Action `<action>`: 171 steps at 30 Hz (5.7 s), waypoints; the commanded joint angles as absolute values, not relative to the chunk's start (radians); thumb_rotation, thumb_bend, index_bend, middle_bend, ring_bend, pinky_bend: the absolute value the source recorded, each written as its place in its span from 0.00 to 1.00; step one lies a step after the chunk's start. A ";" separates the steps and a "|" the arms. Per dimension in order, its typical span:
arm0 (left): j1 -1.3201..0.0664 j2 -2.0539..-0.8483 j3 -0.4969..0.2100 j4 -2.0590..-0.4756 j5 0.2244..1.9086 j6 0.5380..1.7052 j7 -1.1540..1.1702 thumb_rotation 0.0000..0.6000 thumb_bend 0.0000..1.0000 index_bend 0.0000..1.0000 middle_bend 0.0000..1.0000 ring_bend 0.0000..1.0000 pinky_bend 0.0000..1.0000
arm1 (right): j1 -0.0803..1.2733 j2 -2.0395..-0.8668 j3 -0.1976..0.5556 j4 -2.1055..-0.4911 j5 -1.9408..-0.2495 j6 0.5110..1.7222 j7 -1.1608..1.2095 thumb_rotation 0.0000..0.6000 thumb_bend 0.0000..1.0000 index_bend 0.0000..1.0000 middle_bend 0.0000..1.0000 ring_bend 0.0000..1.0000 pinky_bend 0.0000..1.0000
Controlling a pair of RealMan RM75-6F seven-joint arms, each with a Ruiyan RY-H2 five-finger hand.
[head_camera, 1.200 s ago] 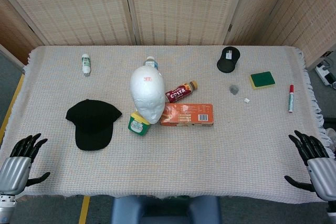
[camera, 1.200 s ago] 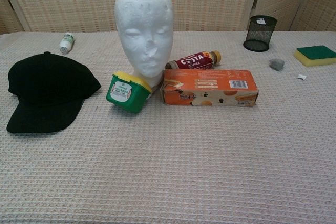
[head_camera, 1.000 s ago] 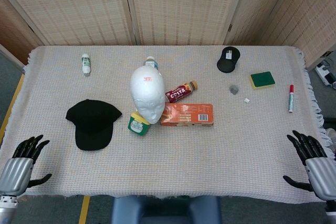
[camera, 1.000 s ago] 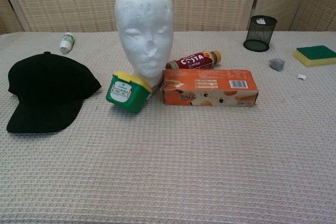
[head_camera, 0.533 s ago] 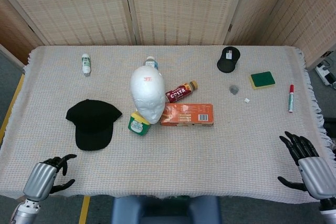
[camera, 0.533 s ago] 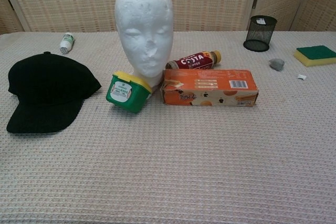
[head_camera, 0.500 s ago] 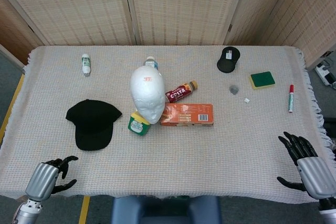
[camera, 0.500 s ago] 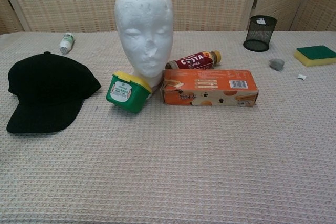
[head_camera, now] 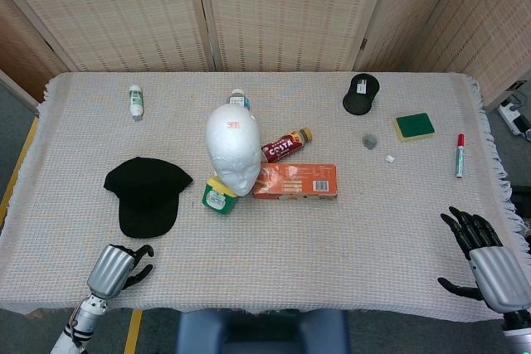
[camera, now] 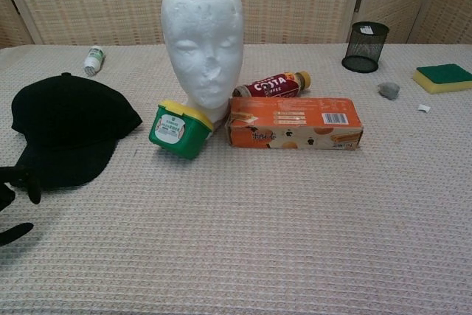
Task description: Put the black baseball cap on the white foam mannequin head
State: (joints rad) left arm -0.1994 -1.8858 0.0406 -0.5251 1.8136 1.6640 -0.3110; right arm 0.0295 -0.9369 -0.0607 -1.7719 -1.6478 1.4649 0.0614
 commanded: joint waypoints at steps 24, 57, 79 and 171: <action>-0.305 -2.038 0.074 -0.126 1.746 1.594 -0.258 1.00 0.32 0.39 1.00 1.00 1.00 | 0.032 -0.892 -0.084 -1.779 -1.695 1.466 0.144 1.00 0.03 0.00 0.00 0.00 0.00; -0.357 -2.026 0.045 -0.108 1.644 1.524 -0.227 1.00 0.37 0.51 1.00 1.00 1.00 | 0.062 -0.857 -0.133 -1.787 -1.773 1.423 0.203 1.00 0.08 0.00 0.00 0.00 0.00; -0.405 -1.997 -0.046 -0.132 1.544 1.651 -0.306 1.00 0.47 0.72 1.00 1.00 1.00 | 0.071 -0.846 -0.149 -1.784 -1.794 1.421 0.229 1.00 0.08 0.00 0.00 0.00 0.00; -0.530 -1.760 0.009 -0.986 1.601 1.827 0.188 1.00 0.06 0.00 0.98 0.96 1.00 | 0.070 -0.780 -0.170 -1.686 -1.838 1.533 0.507 1.00 0.08 0.00 0.00 0.00 0.00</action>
State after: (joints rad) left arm -0.6220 -1.8522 -0.0316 -0.8819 1.6336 1.8247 0.1699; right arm 0.0701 -0.7795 -0.1694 -1.6846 -1.8379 1.5354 0.5100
